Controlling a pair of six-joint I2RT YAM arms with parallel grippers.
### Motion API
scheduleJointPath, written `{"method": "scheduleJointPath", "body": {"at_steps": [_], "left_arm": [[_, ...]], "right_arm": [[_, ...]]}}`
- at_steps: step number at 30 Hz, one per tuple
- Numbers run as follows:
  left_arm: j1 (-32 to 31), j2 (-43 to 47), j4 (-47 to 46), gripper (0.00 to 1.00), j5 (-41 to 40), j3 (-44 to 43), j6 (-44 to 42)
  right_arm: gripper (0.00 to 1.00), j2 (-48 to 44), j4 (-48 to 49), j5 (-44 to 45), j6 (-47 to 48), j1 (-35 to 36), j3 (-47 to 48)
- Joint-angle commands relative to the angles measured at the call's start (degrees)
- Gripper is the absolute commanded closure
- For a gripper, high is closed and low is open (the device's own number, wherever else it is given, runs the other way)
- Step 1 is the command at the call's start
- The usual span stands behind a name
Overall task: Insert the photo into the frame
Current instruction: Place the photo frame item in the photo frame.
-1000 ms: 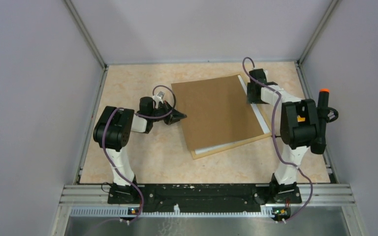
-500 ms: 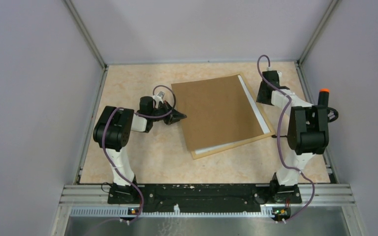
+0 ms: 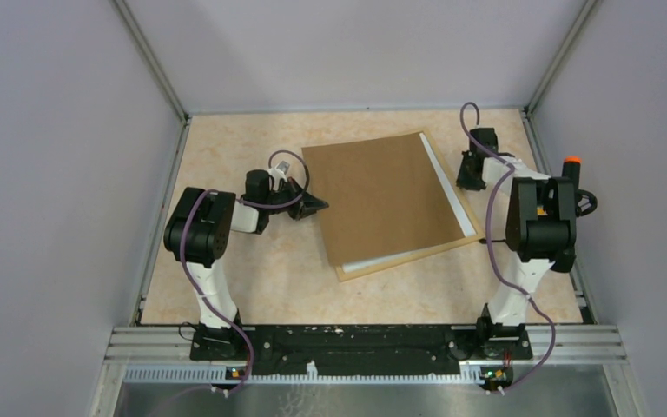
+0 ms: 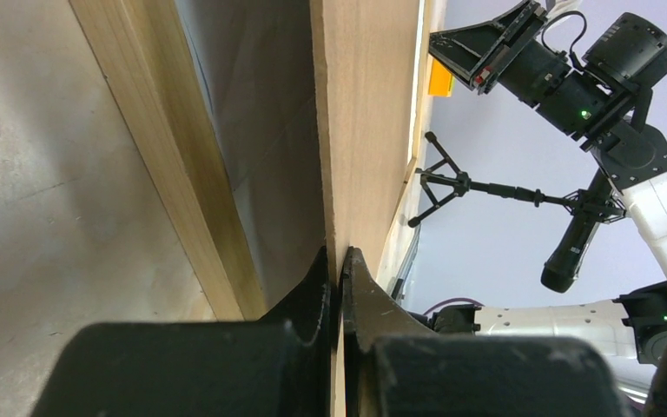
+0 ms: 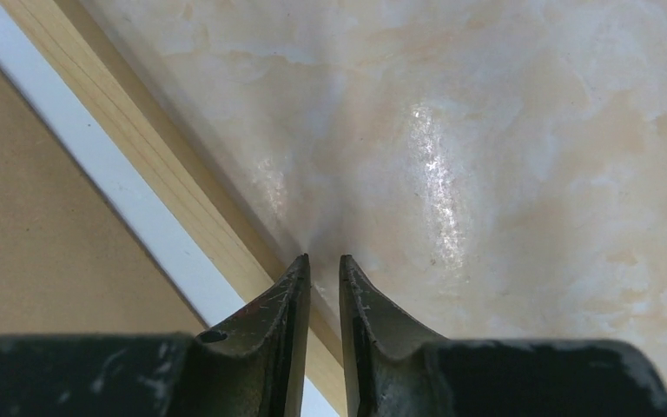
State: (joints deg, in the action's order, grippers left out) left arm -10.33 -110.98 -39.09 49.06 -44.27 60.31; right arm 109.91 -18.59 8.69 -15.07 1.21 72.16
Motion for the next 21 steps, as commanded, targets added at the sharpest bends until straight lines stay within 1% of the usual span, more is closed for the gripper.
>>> {"method": "scheduleJointPath", "body": {"at_steps": [1, 6, 8, 12, 16, 19, 21], "left_arm": [[-0.83, -0.20, -1.27, 1.00, -1.90, -1.52, -1.28], [-1.76, -0.29, -0.67, 1.00, -3.20, -2.03, -1.02], [-2.63, -0.44, -0.40, 1.00, -4.22, -2.45, -0.59], [-4.78, -0.64, -1.47, 1.00, -6.92, -2.62, 1.15], [-5.46, 0.23, -3.13, 1.00, -9.74, 0.07, 2.81], [-5.49, -1.25, -2.45, 1.00, -8.21, -0.91, 2.06], [-5.53, -1.87, 0.12, 1.00, -7.62, -2.39, 0.46]], "right_arm": [[0.81, -0.11, -2.74, -12.23, -0.75, 0.39, 0.51], [0.82, -1.89, 0.57, -20.61, -1.93, 0.42, -2.91], [0.82, -1.72, 1.35, -22.52, -2.32, 0.45, -3.31], [0.83, -1.20, 1.36, -22.82, -2.16, 0.40, -3.13], [0.83, -1.26, 1.13, -21.68, -2.02, 0.31, -3.27], [0.83, -1.10, 1.57, -22.31, -1.90, 0.28, -3.29], [0.84, -0.90, 1.63, -22.48, -1.69, 0.28, -3.34]]}}
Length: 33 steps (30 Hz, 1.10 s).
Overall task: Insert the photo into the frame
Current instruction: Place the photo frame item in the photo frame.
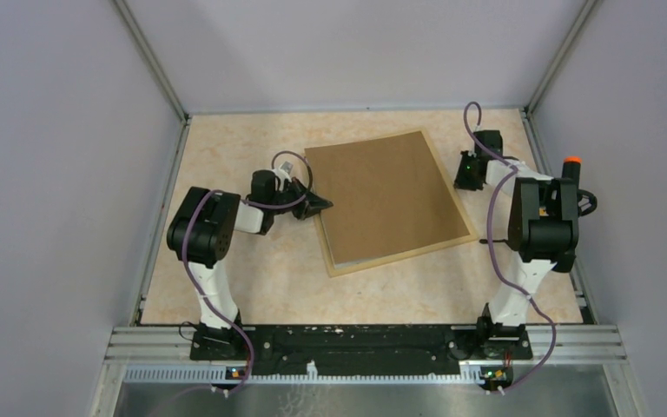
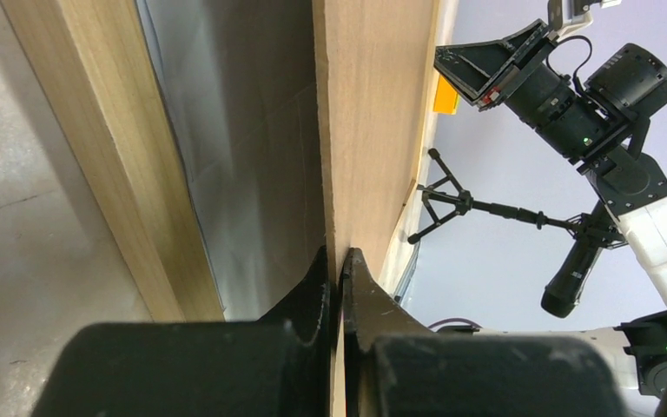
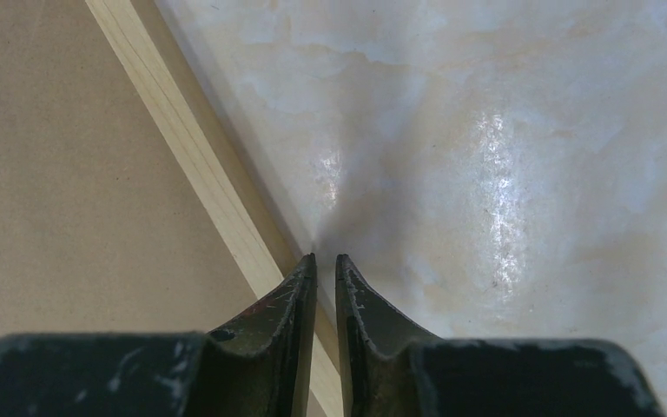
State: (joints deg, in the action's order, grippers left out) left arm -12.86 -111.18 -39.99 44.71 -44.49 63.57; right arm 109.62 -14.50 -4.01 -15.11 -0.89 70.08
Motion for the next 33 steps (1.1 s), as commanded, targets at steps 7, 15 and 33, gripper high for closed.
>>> {"method": "scheduleJointPath", "body": {"at_steps": [7, 15, 33], "left_arm": [[-3.51, 0.69, 24.68, 0.82, -9.61, -10.63, -16.43], [-4.63, 5.14, 39.25, 0.60, -17.96, -15.33, -24.93], [-7.09, 10.38, 58.07, 0.44, -25.21, -22.70, -35.47]], "right_arm": [[0.85, 0.13, -2.34, -9.84, -1.00, 2.33, -0.87], [0.85, 0.72, -2.07, -10.67, -0.53, 2.38, -0.63], [0.86, 1.49, -1.01, -12.22, -0.45, 2.38, -0.64]]}}
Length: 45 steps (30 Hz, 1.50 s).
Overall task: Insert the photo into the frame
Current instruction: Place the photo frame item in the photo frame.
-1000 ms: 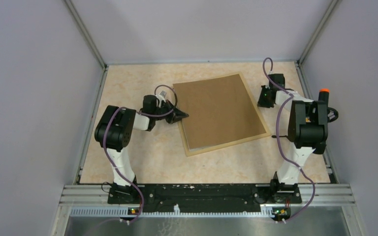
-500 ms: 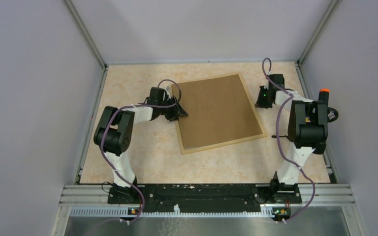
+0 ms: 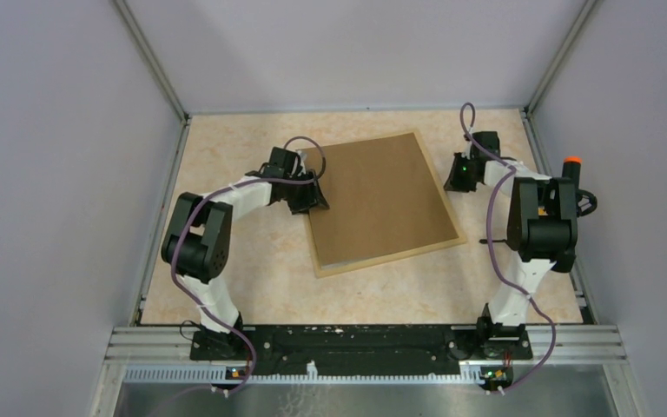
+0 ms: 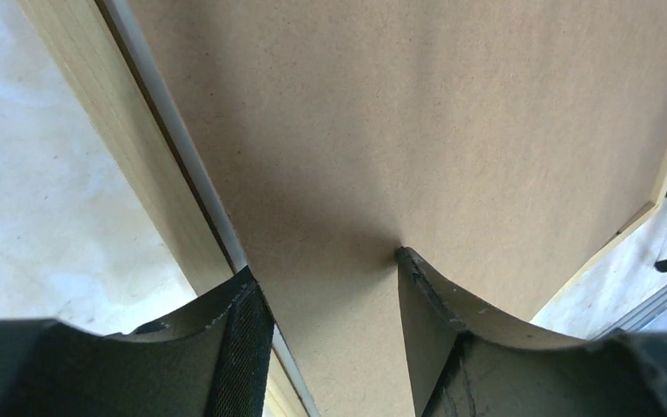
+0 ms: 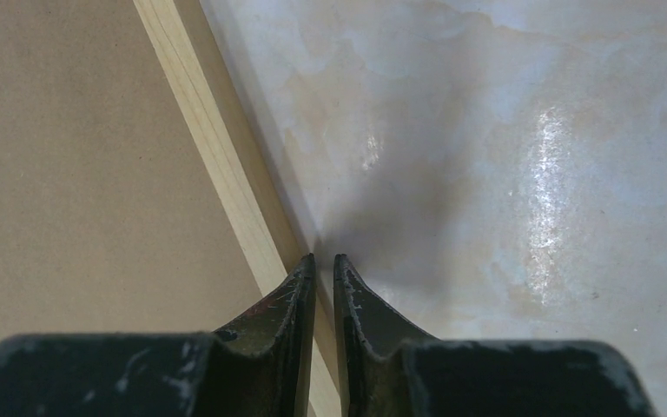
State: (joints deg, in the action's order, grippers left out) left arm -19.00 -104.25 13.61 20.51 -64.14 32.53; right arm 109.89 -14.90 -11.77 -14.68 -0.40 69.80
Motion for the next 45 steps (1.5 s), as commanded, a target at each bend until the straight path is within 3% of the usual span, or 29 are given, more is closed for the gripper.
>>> {"method": "scheduleJointPath", "body": {"at_steps": [1, 14, 21, 29, 32, 35, 37, 41, 45], "left_arm": [[-0.92, 3.70, 5.51, 0.43, -1.60, -3.33, -5.35], [-1.20, 3.53, 20.74, 0.40, -3.54, -12.65, -13.39], [-1.06, 5.14, 19.53, 0.32, -0.96, -12.28, -12.14], [0.46, 10.87, 19.79, 0.30, -5.14, -10.13, -11.45], [1.64, 12.27, 17.55, 0.29, -2.06, -7.41, -11.65], [1.87, 12.20, 13.98, 0.33, 3.47, -4.85, -10.76], [1.86, 11.31, 13.58, 0.35, 2.52, -4.26, -9.65], [1.95, 9.40, 12.62, 0.26, -0.24, -2.70, -8.27], [1.95, 8.27, 8.65, 0.29, 0.11, 0.06, -6.67]], "right_arm": [[0.85, 1.21, -0.58, -4.56, -0.81, 1.90, -0.38], [0.85, 1.52, -0.01, -5.45, -1.01, 1.89, -0.40], [0.85, 1.56, 0.29, -5.87, -1.04, 1.89, -0.38], [0.85, 1.72, 0.39, -6.24, -1.07, 1.87, -0.40], [0.85, 1.87, 0.38, -6.35, -1.06, 1.89, -0.32], [0.85, 1.87, 0.35, -6.42, -0.97, 1.90, -0.32], [0.85, 1.85, 0.14, -6.42, -0.93, 1.89, -0.26], [0.85, 1.74, 0.12, -6.25, -0.84, 1.90, -0.36], [0.85, 1.74, 0.19, -6.33, -0.79, 1.89, -0.34]]}}
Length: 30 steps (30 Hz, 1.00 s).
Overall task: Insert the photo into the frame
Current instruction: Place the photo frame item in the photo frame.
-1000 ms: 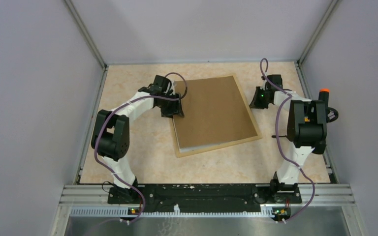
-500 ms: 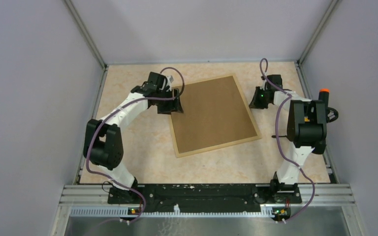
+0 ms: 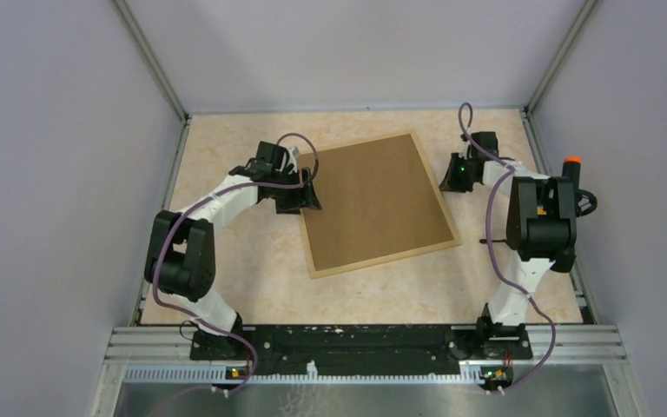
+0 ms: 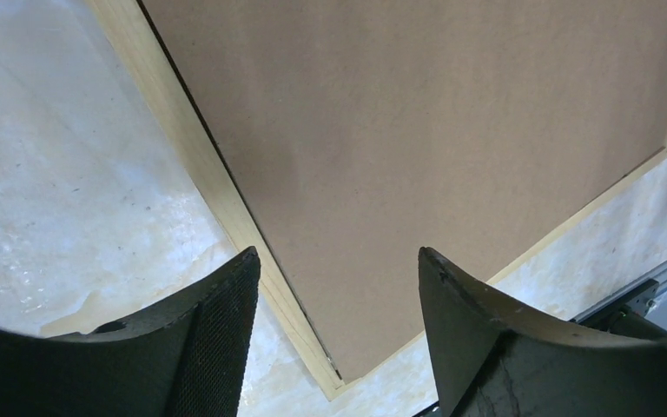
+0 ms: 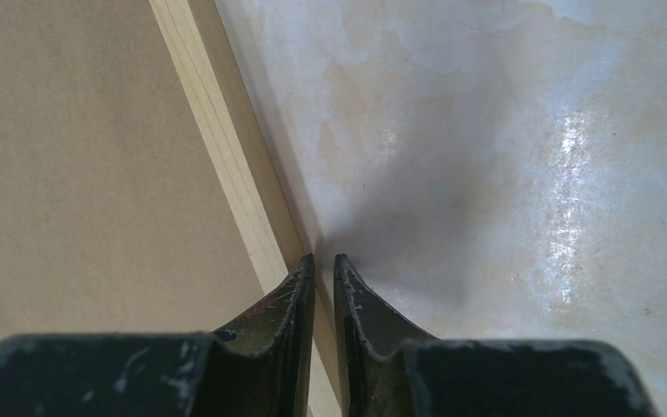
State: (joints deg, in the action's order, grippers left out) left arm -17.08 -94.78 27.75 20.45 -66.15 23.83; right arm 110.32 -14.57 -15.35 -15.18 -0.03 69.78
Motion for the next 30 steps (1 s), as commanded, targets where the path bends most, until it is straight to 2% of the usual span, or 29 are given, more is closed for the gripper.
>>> {"method": "scheduleJointPath", "body": {"at_steps": [1, 10, 16, 24, 30], "left_arm": [[0.03, -1.78, -6.51, 0.29, 1.08, 2.60, 2.46], [0.03, -5.72, -11.08, 0.32, 5.90, 3.93, 4.21], [-0.06, -2.77, -17.34, 0.38, 11.56, 5.62, 5.33], [-0.81, 5.18, -23.35, 0.40, 12.41, 7.08, 6.69], [-1.29, 3.18, -23.88, 0.42, 10.90, 7.31, 6.37]], "right_arm": [[0.85, 1.35, -0.11, -2.75, -0.29, 1.50, -0.30], [0.85, 1.64, 0.04, -3.18, -0.28, 1.50, -0.09], [0.86, 1.87, 0.15, -3.62, -0.29, 1.53, -0.02], [0.86, 2.10, 0.31, -4.25, -0.46, 1.59, 0.01], [0.86, 2.10, 0.21, -4.33, -0.44, 1.61, 0.10]]}}
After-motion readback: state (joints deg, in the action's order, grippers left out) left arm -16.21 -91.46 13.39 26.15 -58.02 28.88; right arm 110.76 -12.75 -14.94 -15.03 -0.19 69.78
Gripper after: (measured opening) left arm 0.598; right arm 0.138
